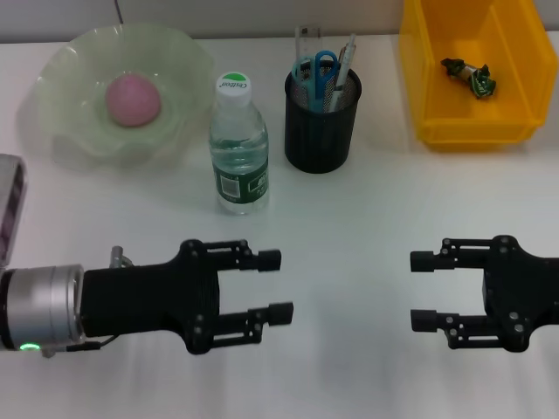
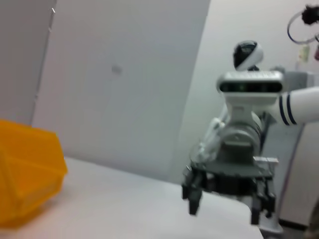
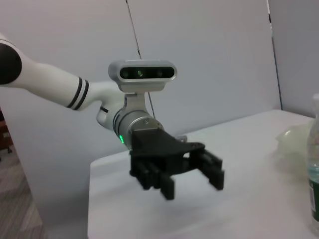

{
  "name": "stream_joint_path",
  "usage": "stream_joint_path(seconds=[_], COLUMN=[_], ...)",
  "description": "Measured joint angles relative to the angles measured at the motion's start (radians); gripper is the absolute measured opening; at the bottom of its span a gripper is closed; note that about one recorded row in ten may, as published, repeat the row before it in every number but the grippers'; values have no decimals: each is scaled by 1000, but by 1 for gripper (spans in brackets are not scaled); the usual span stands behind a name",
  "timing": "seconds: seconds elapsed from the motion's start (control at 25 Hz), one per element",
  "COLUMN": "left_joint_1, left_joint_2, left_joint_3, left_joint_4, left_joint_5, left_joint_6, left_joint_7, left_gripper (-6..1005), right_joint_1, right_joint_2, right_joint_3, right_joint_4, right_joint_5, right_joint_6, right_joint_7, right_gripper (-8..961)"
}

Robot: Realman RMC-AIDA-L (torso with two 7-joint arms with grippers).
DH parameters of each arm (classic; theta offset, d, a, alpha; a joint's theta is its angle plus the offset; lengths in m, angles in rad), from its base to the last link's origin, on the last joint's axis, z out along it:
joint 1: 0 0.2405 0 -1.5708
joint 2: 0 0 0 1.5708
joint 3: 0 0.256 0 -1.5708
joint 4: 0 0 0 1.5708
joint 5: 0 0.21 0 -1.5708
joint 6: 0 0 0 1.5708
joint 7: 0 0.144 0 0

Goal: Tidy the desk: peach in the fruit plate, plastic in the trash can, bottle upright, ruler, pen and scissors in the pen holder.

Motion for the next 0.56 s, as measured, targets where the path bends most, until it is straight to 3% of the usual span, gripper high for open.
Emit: stream_joint_path(seconds=[0.56], left_joint_1=[-8], left_joint_2=[12], left_joint_3=[-9], left_joint_4=[10], left_joint_5=[55], left_joint_6=[-7], left_joint_7=[-50], left_gripper=[620], right_joint_1=[63], right_joint_2=[3], right_joint_3=[-3], right_joint_4=[4], right_joint_5=[-68], right_joint_6=[26], right_joint_7=[-1], right_gripper=[682])
